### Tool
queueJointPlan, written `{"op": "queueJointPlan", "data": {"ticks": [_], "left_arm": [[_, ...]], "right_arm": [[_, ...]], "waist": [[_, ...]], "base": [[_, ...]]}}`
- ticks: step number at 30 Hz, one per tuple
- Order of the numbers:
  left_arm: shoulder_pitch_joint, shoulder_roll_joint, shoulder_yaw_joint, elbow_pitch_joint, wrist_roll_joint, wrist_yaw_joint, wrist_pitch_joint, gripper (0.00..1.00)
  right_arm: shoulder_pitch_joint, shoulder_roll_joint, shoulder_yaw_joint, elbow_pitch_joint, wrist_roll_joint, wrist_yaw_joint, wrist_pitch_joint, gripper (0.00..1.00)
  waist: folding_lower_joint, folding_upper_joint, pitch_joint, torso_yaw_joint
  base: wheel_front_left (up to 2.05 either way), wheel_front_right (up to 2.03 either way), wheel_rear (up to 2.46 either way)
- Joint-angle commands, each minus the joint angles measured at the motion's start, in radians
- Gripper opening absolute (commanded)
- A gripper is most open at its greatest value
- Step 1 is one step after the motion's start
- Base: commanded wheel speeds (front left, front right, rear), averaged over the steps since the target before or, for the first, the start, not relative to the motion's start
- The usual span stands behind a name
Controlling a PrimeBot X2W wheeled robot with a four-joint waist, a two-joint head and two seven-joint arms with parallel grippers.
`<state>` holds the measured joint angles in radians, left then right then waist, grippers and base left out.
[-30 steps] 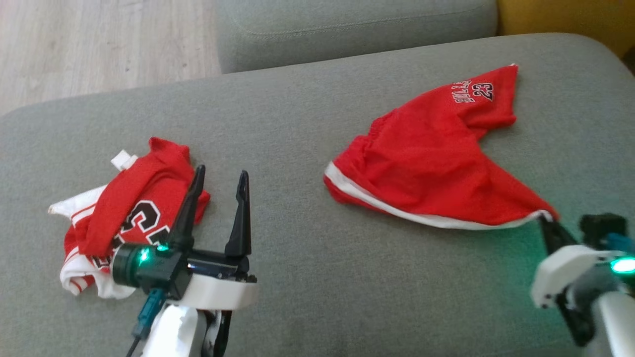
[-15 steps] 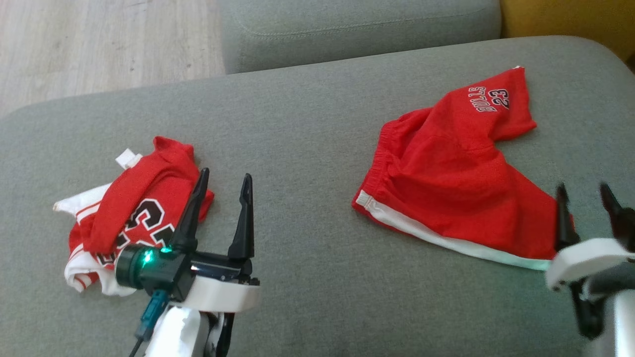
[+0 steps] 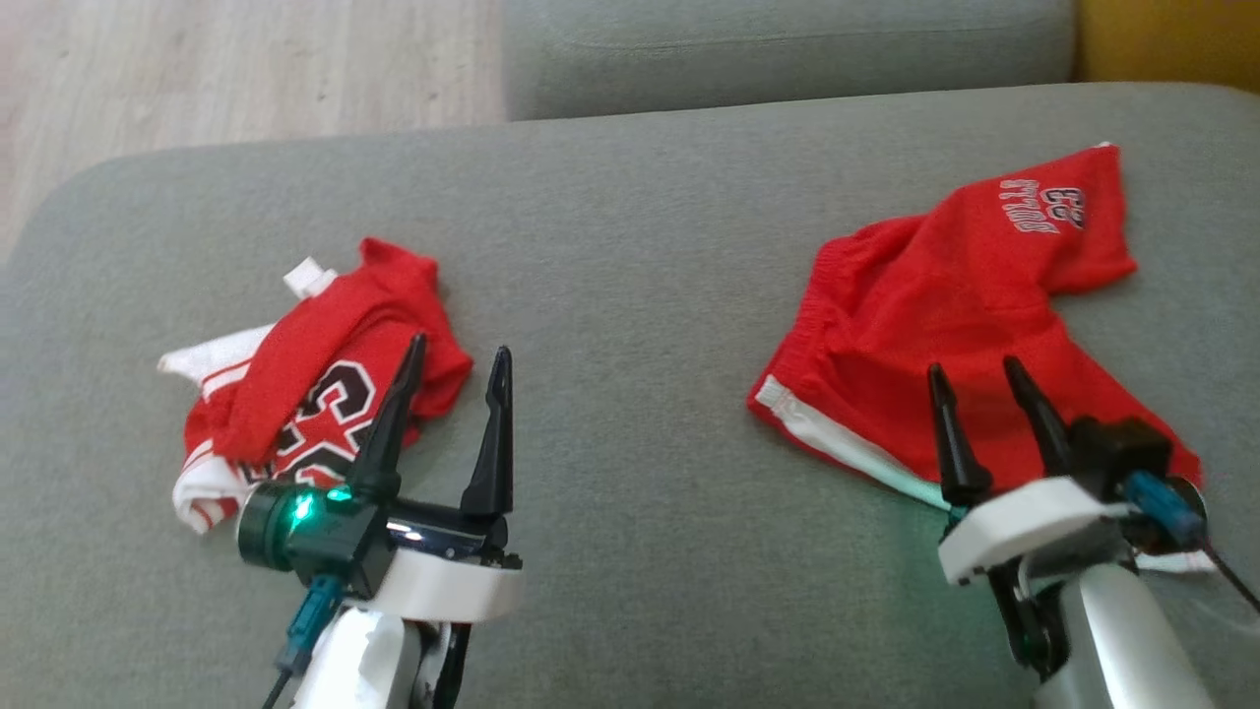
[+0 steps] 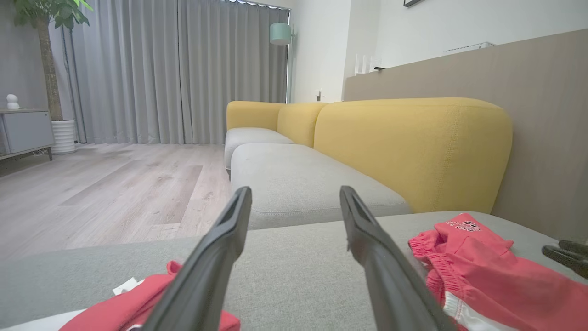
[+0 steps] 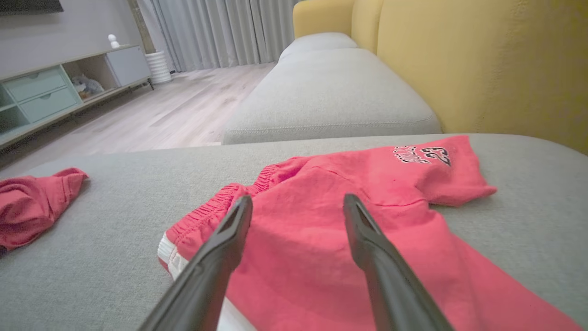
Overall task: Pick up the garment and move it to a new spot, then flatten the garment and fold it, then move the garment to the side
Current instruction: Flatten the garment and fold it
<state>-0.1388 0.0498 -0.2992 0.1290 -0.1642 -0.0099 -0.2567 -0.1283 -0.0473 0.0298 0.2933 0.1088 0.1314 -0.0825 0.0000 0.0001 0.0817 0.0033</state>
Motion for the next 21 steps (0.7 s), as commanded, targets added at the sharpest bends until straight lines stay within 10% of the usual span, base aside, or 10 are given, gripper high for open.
{"op": "queueJointPlan", "data": {"ticks": [1, 21], "left_arm": [[-0.048, 0.000, 0.026, -0.028, 0.011, -0.002, -0.005, 1.00], [-0.089, 0.000, -0.007, -0.027, -0.006, 0.005, -0.005, 1.00]], "right_arm": [[-0.074, -0.003, 0.027, -0.009, 0.004, -0.001, 0.013, 1.00], [-0.359, -0.003, 0.098, 0.362, 0.098, -0.001, 0.194, 1.00]], "waist": [[0.0000, -0.0001, 0.011, 0.019], [0.0000, -0.0001, 0.091, 0.120]], "base": [[0.00, 0.00, 0.00], [0.00, 0.00, 0.00]]}}
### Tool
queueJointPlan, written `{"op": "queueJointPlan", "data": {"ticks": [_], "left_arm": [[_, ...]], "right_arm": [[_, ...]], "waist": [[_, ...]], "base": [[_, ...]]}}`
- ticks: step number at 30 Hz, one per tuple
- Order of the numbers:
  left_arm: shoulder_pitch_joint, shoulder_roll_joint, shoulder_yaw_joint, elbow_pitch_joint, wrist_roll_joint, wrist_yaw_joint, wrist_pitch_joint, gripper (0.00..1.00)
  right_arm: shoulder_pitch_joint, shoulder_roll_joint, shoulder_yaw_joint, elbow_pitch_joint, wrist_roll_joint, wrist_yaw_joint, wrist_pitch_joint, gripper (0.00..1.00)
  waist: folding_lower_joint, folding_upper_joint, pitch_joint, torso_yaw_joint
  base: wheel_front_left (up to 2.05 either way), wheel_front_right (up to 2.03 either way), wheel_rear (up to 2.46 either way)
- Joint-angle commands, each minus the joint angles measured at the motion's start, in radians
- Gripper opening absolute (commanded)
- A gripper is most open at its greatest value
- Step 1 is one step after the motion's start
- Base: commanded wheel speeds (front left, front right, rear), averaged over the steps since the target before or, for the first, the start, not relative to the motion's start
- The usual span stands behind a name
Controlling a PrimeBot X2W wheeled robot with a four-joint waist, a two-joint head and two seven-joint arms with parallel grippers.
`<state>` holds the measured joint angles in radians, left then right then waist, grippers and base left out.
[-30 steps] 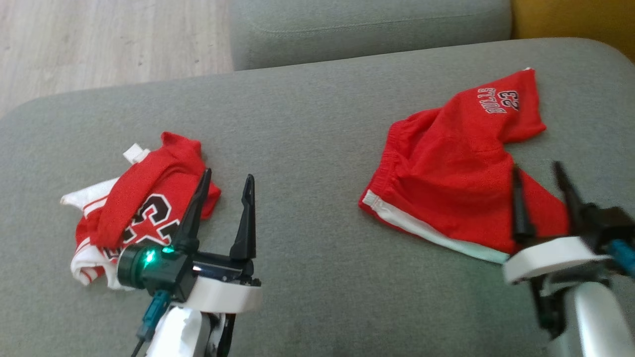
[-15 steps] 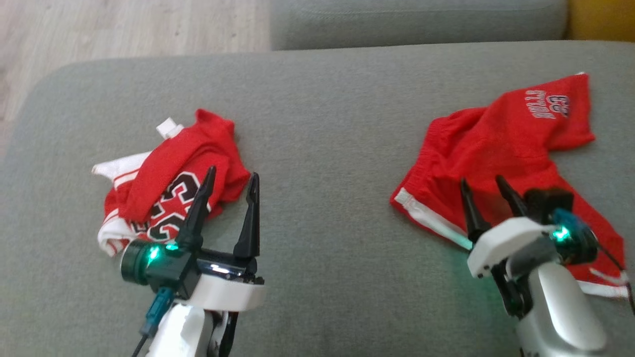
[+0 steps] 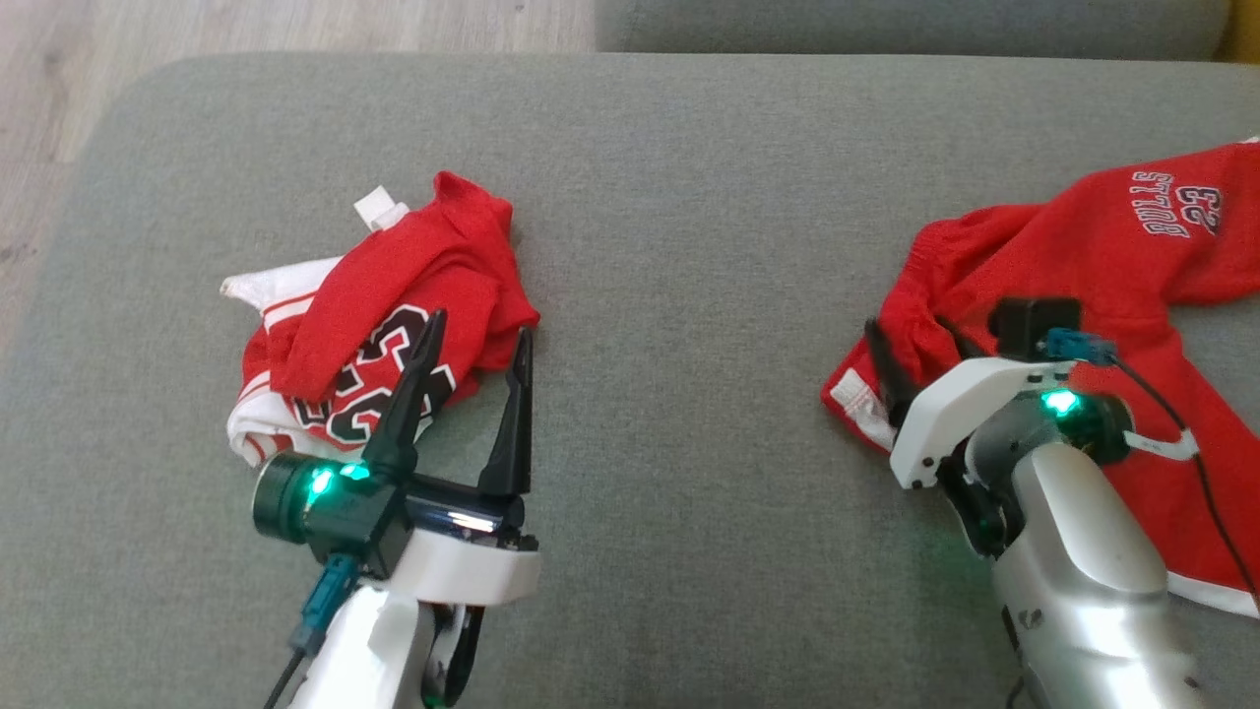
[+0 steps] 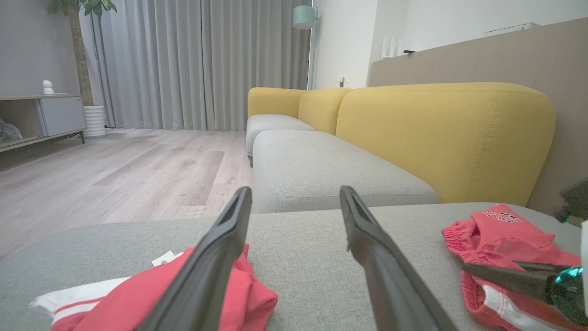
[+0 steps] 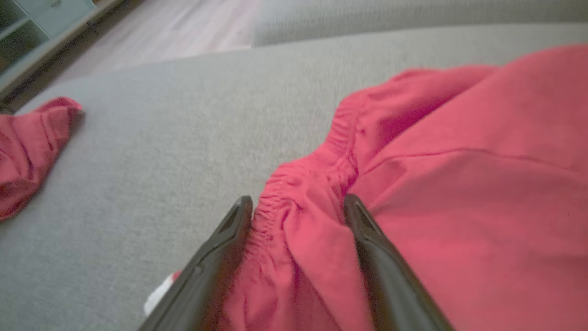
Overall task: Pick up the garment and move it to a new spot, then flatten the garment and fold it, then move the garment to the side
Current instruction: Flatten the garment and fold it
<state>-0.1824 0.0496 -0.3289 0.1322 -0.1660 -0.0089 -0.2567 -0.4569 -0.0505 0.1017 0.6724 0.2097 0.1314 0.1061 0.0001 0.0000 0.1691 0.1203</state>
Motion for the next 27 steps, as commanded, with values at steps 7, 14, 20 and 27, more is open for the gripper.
{"op": "queueJointPlan", "data": {"ticks": [7, 14, 20, 27], "left_arm": [[-0.058, 0.001, 0.006, -0.032, -0.012, 0.014, -0.005, 1.00], [-0.071, 0.001, -0.001, -0.034, -0.013, 0.018, -0.005, 1.00], [-0.080, 0.001, 0.002, -0.029, -0.011, 0.017, -0.005, 1.00], [-0.083, 0.001, -0.001, -0.025, -0.013, 0.017, -0.005, 1.00]], "right_arm": [[-0.090, 0.000, 0.060, 0.163, 0.045, -0.001, 0.138, 1.00], [-0.157, 0.000, 0.083, 0.215, 0.087, -0.001, 0.058, 0.00], [-0.203, 0.000, 0.189, 0.187, 0.150, -0.001, -0.098, 0.00], [-0.236, 0.000, 0.362, 0.161, 0.248, -0.001, -0.186, 0.00]], "waist": [[-0.0001, 0.0000, 0.022, 0.015], [-0.0001, 0.0000, 0.043, 0.019], [-0.0001, 0.0000, 0.051, 0.019], [-0.0001, 0.0000, 0.047, 0.018]], "base": [[0.00, 0.00, 0.00], [0.00, 0.00, 0.00], [0.00, 0.00, 0.00], [0.00, 0.00, 0.00]]}}
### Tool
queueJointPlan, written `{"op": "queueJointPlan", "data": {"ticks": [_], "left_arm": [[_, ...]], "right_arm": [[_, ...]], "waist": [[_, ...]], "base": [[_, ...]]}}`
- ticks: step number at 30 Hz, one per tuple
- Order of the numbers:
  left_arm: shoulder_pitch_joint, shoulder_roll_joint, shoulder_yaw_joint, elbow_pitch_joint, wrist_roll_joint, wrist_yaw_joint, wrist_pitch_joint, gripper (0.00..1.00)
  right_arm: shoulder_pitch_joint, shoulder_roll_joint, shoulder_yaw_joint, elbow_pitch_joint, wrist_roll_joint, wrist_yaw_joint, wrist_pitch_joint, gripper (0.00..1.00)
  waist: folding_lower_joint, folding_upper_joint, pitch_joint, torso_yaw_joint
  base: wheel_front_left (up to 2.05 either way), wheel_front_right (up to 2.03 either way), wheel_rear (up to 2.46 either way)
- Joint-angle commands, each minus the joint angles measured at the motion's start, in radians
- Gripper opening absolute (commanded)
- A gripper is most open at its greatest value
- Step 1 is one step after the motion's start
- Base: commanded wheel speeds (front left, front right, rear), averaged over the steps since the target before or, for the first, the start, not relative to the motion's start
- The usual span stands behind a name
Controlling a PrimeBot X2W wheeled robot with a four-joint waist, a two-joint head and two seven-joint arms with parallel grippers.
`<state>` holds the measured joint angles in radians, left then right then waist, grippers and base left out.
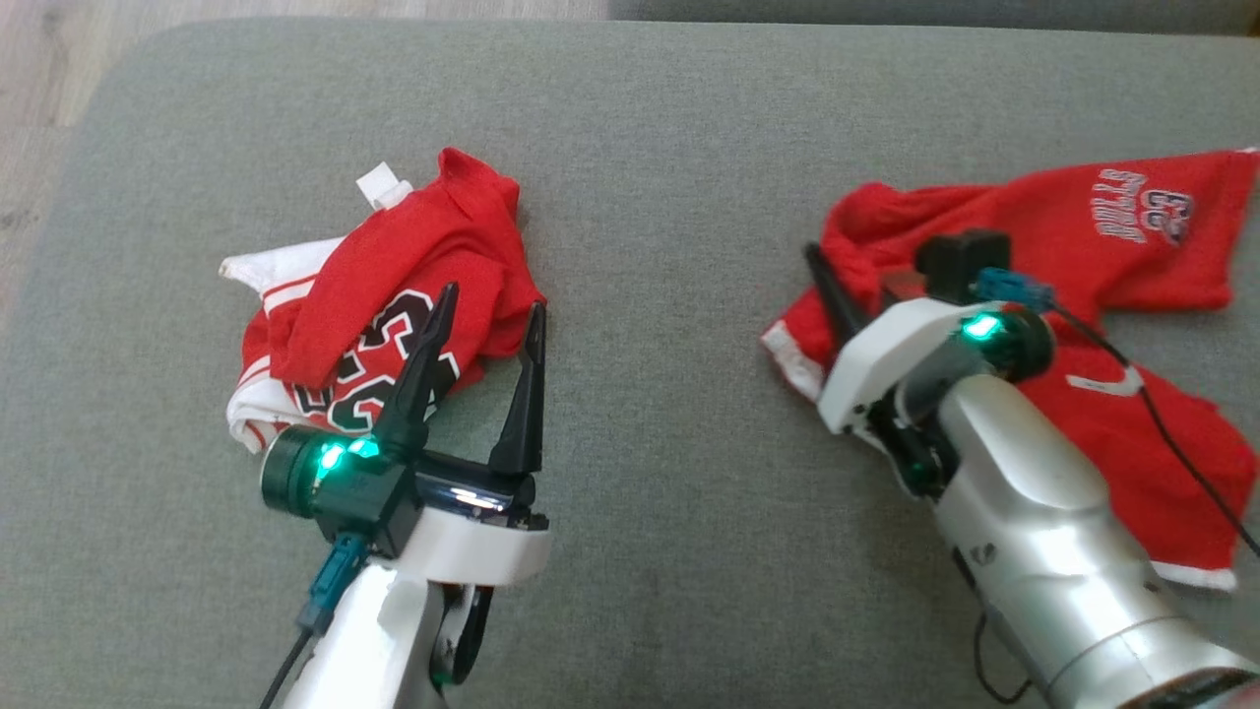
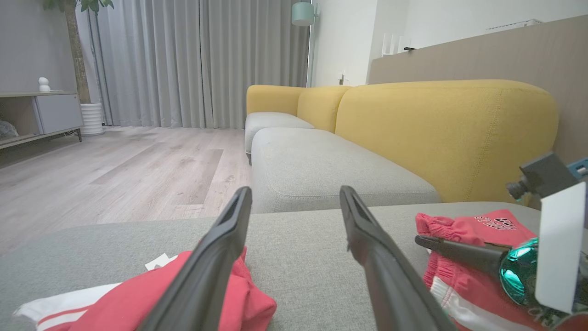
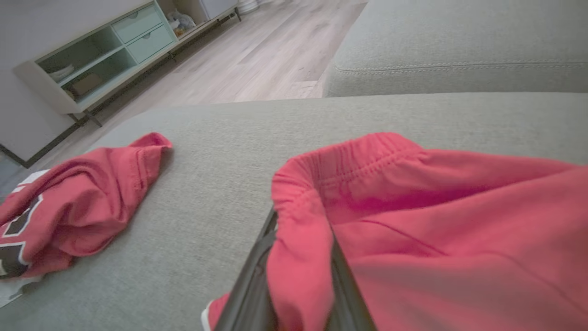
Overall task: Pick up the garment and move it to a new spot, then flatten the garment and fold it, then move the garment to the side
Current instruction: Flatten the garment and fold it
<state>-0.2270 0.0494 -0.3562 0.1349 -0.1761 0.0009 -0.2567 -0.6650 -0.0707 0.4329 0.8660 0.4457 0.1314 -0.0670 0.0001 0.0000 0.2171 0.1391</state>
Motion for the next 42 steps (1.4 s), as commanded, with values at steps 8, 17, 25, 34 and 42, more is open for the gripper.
{"op": "queueJointPlan", "data": {"ticks": [8, 17, 25, 34, 42], "left_arm": [[-0.031, 0.001, 0.038, -0.027, 0.000, 0.010, -0.005, 1.00], [-0.011, 0.001, 0.058, -0.030, -0.002, 0.003, -0.005, 1.00], [0.012, 0.001, 0.066, -0.028, -0.014, -0.001, -0.005, 1.00], [0.041, 0.001, 0.054, -0.005, -0.023, -0.013, -0.005, 1.00], [0.020, 0.006, 0.041, 0.053, 0.011, -0.053, -0.005, 1.00]], "right_arm": [[-0.040, 0.020, 0.150, -0.023, 0.054, -0.001, -0.057, 1.00], [0.030, -0.023, 0.076, -0.084, 0.022, -0.001, -0.172, 1.00], [0.243, -0.100, -0.149, -0.283, -0.114, -0.001, -0.193, 1.00], [0.517, -0.020, -0.433, -0.491, -0.274, -0.001, -0.194, 1.00], [0.560, 0.017, -0.456, -0.575, -0.301, -0.001, -0.195, 1.00]], "waist": [[-0.0001, 0.0000, -0.016, -0.035], [-0.0001, 0.0000, -0.083, -0.137], [-0.0001, 0.0000, -0.152, -0.228], [-0.0001, 0.0000, -0.181, -0.304], [-0.0001, 0.0000, -0.141, -0.345]], "base": [[0.00, 0.00, 0.00], [0.00, 0.00, 0.00], [0.00, 0.00, 0.00], [0.00, 0.00, 0.00], [0.00, 0.00, 0.00]]}}
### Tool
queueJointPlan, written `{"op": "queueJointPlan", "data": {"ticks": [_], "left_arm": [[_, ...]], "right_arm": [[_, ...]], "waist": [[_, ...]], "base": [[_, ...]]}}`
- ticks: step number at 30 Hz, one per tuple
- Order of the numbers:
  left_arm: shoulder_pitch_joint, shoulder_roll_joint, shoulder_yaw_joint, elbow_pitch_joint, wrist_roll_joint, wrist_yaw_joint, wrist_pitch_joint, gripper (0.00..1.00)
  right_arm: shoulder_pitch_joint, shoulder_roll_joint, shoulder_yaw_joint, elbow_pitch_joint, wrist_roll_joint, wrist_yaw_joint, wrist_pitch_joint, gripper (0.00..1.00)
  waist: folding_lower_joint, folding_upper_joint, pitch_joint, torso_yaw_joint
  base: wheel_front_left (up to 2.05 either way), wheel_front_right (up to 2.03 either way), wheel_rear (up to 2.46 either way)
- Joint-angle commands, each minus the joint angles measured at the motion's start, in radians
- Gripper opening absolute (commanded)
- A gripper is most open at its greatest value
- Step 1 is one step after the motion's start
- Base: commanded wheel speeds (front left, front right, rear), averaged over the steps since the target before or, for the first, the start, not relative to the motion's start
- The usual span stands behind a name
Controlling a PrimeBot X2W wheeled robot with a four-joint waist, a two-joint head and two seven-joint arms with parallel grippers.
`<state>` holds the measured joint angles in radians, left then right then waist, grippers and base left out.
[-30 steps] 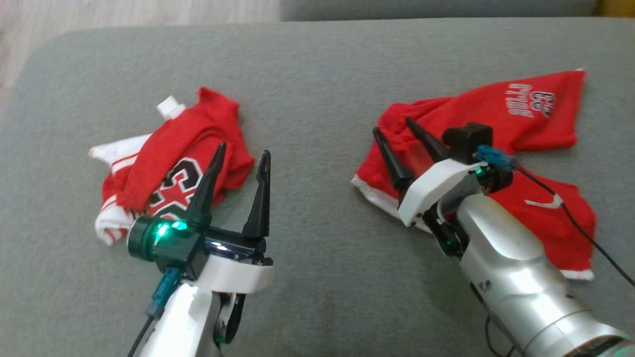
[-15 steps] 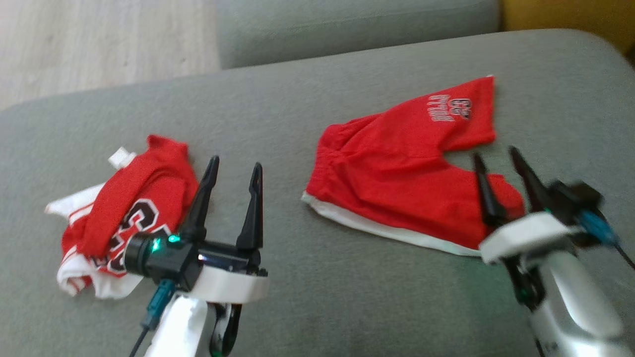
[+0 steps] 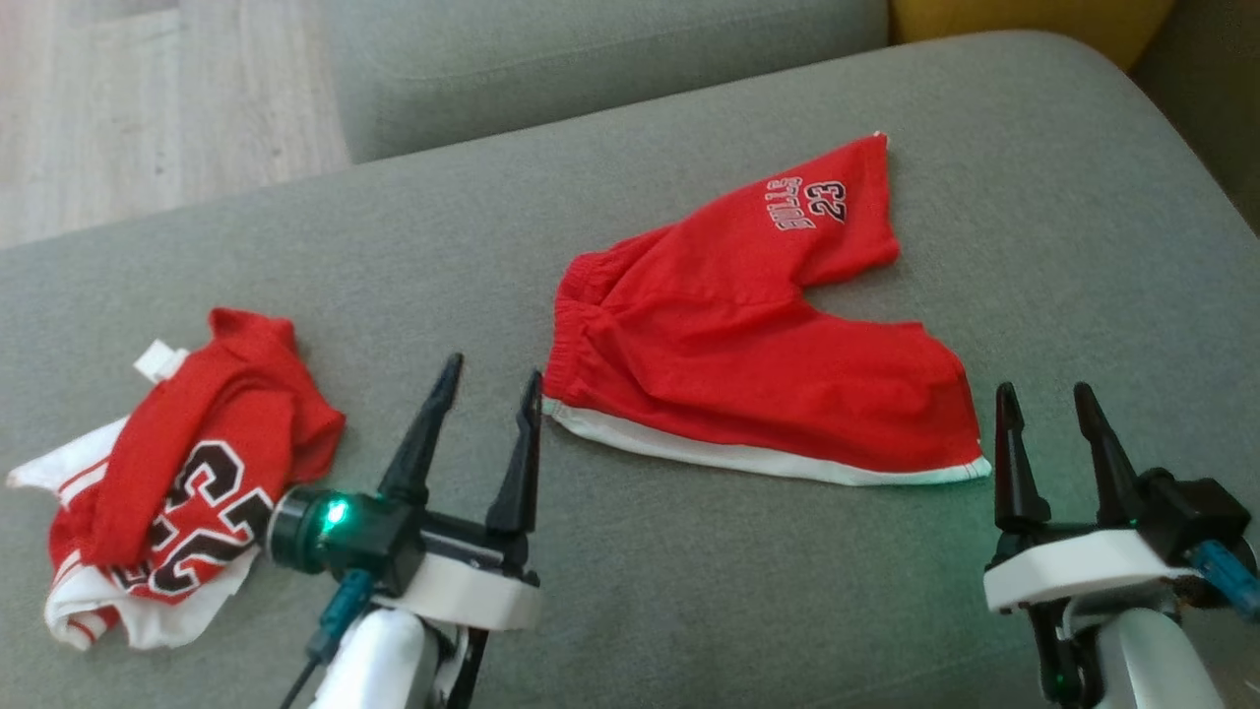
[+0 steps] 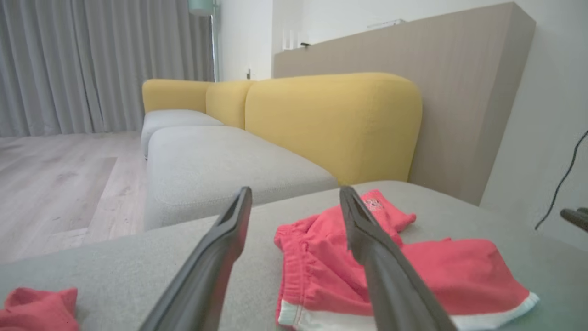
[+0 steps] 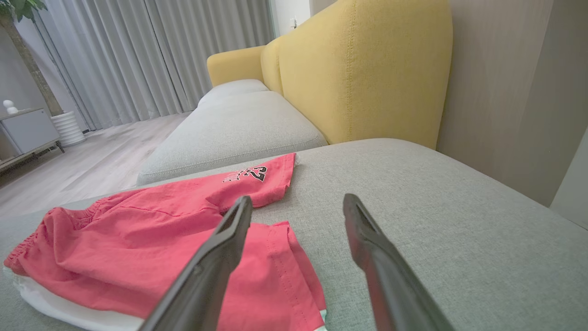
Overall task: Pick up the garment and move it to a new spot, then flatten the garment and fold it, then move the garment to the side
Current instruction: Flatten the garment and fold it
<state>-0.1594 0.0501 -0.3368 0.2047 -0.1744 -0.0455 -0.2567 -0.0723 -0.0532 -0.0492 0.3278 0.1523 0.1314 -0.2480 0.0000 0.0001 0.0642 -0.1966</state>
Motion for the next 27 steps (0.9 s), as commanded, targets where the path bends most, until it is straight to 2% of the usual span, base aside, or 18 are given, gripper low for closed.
{"op": "queueJointPlan", "data": {"ticks": [1, 17, 25, 26, 27], "left_arm": [[-0.054, 0.011, 0.013, 0.002, 0.018, -0.014, -0.005, 1.00], [-0.266, 0.095, -0.063, 0.341, 0.088, -0.056, 0.165, 1.00], [-0.312, 0.102, -0.095, 0.414, 0.076, -0.070, 0.145, 1.00], [-0.315, 0.101, -0.100, 0.420, 0.072, -0.072, 0.143, 0.44], [-0.320, 0.099, -0.115, 0.432, 0.066, -0.075, 0.142, 0.00]], "right_arm": [[-0.034, 0.001, 0.029, -0.041, -0.006, -0.001, -0.014, 1.00], [-0.070, 0.003, 0.068, -0.058, 0.068, -0.001, -0.014, 1.00], [-0.075, 0.003, 0.066, -0.050, 0.069, -0.001, -0.014, 1.00], [-0.075, 0.003, 0.066, -0.046, 0.067, -0.001, -0.014, 1.00], [-0.074, 0.003, 0.067, -0.037, 0.063, -0.001, -0.014, 1.00]], "waist": [[0.0000, -0.0001, 0.017, -0.013], [0.0000, -0.0001, 0.120, -0.069], [0.0000, -0.0001, 0.134, -0.077], [0.0000, -0.0001, 0.134, -0.076], [0.0000, -0.0001, 0.132, -0.074]], "base": [[0.00, 0.00, 0.00], [0.00, 0.00, 0.00], [0.00, 0.00, 0.00], [0.00, 0.00, 0.00], [0.00, 0.00, 0.00]]}}
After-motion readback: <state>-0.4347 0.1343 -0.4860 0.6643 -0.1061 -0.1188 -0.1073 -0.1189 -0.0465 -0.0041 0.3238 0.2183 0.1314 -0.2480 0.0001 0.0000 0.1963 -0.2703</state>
